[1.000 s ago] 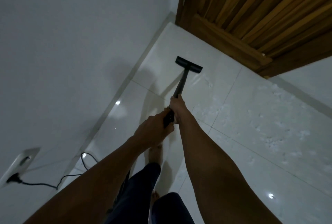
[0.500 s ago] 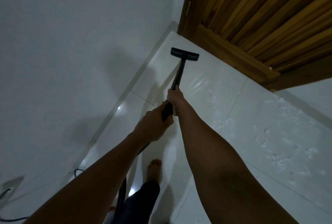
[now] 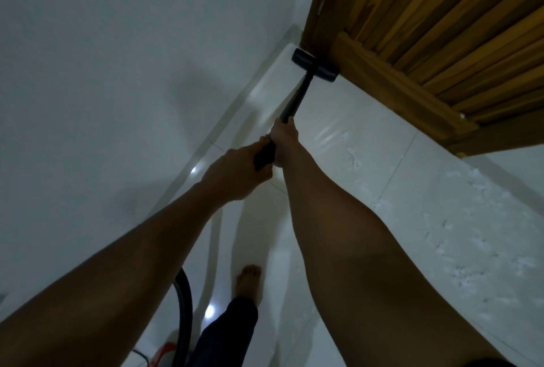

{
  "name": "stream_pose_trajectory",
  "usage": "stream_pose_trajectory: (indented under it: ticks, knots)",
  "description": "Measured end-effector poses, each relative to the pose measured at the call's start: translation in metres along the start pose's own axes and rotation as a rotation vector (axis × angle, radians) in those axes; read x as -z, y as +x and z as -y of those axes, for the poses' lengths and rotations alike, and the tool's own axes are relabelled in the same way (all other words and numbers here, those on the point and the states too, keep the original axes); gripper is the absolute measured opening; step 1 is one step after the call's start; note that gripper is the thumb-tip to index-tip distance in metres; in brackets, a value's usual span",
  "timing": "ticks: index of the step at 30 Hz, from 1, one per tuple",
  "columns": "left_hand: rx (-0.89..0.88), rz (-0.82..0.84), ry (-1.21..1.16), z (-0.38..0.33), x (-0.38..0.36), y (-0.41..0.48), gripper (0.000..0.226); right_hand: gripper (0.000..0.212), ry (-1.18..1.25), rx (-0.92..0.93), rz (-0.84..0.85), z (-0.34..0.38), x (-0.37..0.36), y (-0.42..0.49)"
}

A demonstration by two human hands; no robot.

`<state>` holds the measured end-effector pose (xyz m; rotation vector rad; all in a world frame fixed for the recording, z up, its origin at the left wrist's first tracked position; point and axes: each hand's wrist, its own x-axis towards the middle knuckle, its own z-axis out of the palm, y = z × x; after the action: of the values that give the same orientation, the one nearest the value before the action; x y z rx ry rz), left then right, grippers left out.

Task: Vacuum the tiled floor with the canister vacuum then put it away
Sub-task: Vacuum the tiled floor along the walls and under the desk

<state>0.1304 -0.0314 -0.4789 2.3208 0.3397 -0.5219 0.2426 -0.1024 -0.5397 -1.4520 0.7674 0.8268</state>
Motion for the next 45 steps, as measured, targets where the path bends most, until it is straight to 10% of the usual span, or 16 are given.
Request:
stream_pose_trajectory:
  ticks: [27, 45]
  knots:
    - [-0.092, -0.047, 0.006, -0.086, -0.166, -0.439, 0.055, 0.061, 0.058, 0.082, 0.056, -0.255, 0.201, -0.338]
    - [-0.08, 0.106, -0.289, 0.063, -0.286, -0.721, 0.07, 0.059, 0.008, 0.042, 0.023, -0.55, 0.206, -0.488]
